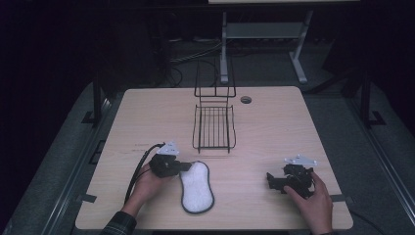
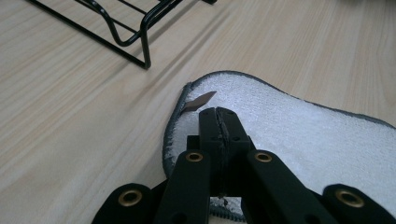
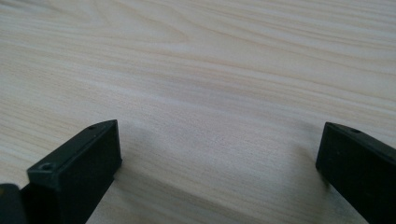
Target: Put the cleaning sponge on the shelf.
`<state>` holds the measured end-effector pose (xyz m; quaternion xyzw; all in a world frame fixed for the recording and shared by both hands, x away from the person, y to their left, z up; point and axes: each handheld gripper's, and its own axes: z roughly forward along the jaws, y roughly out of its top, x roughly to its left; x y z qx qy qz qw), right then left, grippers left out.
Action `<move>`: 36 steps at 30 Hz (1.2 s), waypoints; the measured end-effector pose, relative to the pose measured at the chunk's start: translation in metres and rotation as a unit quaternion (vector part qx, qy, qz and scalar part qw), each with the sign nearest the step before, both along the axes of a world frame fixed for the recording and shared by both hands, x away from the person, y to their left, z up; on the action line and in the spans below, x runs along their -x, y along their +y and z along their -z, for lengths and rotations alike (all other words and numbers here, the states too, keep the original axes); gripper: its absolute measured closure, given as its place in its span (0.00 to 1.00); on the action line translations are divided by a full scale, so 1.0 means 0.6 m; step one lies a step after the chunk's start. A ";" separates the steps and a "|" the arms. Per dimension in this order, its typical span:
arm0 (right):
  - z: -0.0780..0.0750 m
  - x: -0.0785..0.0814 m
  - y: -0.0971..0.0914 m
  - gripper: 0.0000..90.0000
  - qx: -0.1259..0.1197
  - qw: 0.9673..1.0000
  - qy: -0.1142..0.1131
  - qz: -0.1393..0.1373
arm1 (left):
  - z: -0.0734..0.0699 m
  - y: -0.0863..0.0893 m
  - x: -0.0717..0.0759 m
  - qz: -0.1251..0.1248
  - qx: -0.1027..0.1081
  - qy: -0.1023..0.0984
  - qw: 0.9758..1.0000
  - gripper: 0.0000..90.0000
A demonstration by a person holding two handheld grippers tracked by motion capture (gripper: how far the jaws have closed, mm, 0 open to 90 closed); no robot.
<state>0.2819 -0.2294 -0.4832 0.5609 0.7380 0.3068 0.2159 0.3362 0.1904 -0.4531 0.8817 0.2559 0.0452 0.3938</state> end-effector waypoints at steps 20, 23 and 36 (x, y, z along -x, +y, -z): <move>0.000 0.000 0.000 0.00 0.000 1.000 0.000 0.000 | -0.005 0.052 0.029 -0.029 -0.012 0.001 0.999 0.99; 0.000 0.000 0.000 0.00 0.000 1.000 0.000 0.000 | -0.006 0.057 0.034 -0.034 -0.014 0.003 0.999 0.99; 0.000 0.000 0.000 0.00 0.000 1.000 0.000 0.000 | -0.007 0.122 0.077 -0.076 -0.006 0.012 0.997 0.99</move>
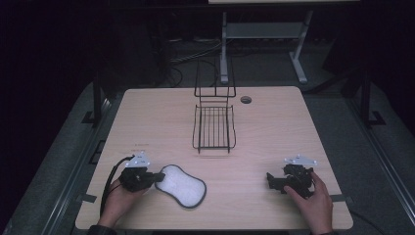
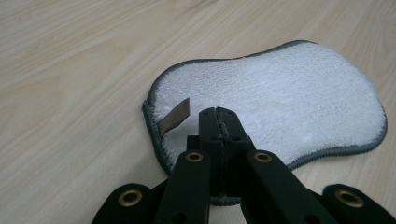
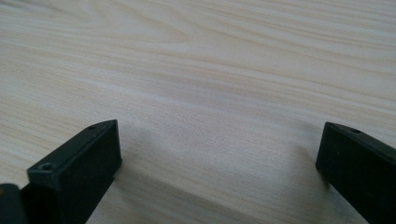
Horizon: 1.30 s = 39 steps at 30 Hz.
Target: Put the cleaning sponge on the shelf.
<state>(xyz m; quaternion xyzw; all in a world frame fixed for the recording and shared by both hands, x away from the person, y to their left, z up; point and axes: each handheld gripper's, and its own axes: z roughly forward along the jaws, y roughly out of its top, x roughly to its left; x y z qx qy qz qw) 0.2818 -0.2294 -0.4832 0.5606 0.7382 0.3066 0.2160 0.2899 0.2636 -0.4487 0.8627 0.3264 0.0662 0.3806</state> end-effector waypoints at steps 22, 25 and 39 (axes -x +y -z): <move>0.000 0.000 0.000 0.00 0.000 1.000 0.000 0.000 | -0.013 -0.103 0.025 0.091 0.026 0.015 0.995 0.99; 0.000 0.000 0.000 0.00 0.000 1.000 0.000 0.000 | -0.009 -0.120 0.028 0.105 0.021 0.019 0.994 0.99; 0.000 0.000 0.000 0.00 0.000 1.000 0.000 0.000 | 0.001 -0.157 0.013 0.122 0.003 0.026 0.992 0.99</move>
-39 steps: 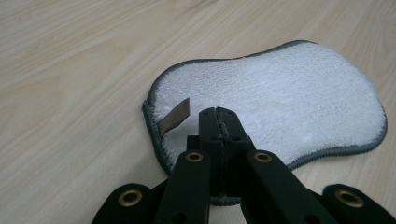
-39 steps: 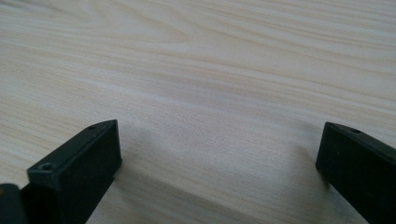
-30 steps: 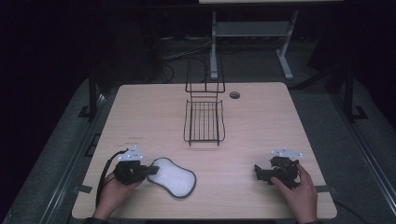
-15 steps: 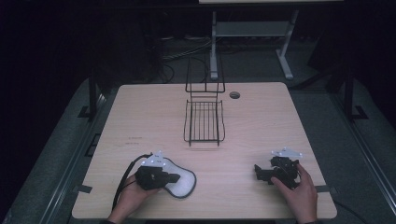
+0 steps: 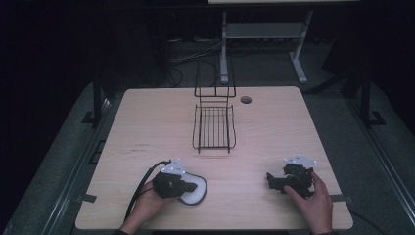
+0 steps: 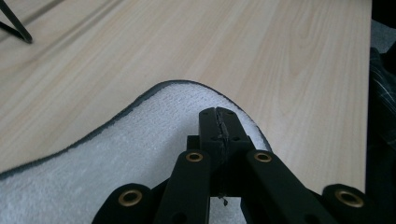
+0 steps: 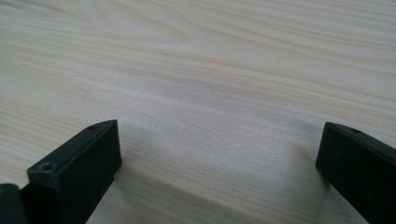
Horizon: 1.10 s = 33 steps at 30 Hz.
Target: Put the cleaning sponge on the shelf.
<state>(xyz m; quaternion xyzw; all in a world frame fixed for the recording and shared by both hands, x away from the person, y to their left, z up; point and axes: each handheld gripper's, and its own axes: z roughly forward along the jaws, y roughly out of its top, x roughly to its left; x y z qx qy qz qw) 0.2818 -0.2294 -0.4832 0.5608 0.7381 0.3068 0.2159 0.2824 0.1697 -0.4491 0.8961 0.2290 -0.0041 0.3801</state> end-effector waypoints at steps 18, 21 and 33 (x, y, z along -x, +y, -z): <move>0.000 0.000 0.000 0.00 0.000 1.000 0.000 0.000 | -0.017 -0.009 -0.053 -0.025 -0.002 -0.019 1.000 0.99; 0.000 0.000 0.000 0.00 0.000 1.000 0.000 0.000 | -0.023 0.013 -0.059 -0.048 0.001 -0.028 0.998 0.99; 0.000 0.000 0.000 0.00 0.000 1.000 0.000 0.000 | -0.012 0.099 -0.070 -0.113 -0.029 -0.025 0.993 0.99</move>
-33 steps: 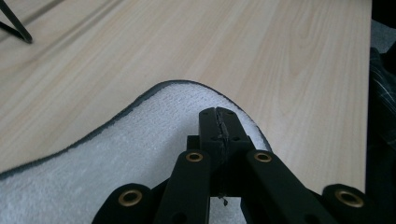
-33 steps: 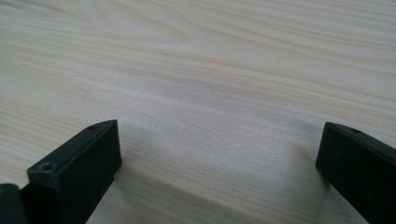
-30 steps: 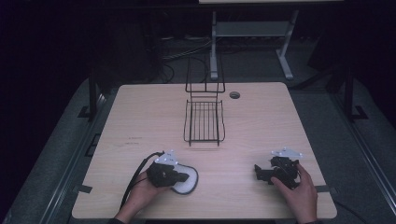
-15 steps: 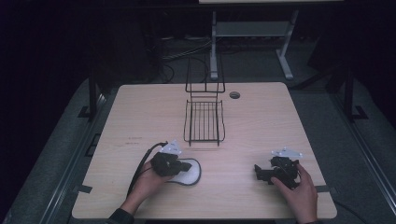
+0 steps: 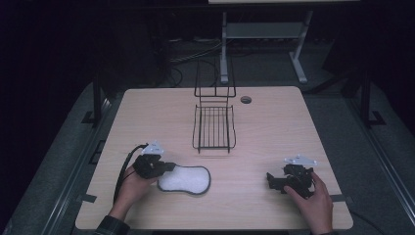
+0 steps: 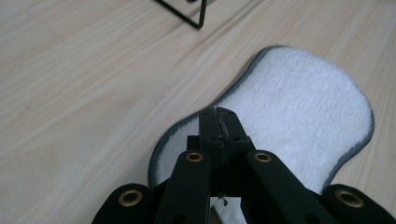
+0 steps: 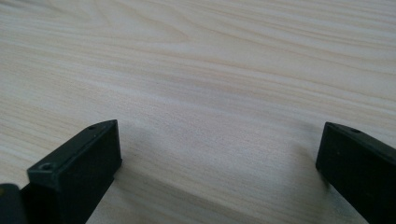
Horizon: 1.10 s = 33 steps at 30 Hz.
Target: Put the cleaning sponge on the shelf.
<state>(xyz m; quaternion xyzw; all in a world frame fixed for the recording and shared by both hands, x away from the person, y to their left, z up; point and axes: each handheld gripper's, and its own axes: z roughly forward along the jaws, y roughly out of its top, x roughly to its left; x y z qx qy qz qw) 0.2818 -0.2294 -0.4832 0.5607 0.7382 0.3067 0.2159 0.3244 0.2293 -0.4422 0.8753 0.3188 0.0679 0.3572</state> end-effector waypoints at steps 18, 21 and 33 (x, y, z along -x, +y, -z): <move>0.000 0.001 0.000 0.00 0.000 1.000 0.000 -0.001 | 0.003 0.043 0.087 -0.016 0.005 0.006 1.000 0.99; 0.000 0.001 0.000 0.00 0.000 1.000 0.000 -0.001 | 0.004 0.049 0.099 -0.017 0.009 0.008 1.000 0.99; 0.000 0.001 0.000 0.00 0.000 1.000 0.000 0.000 | -0.004 0.042 0.093 -0.019 0.040 0.002 0.999 0.73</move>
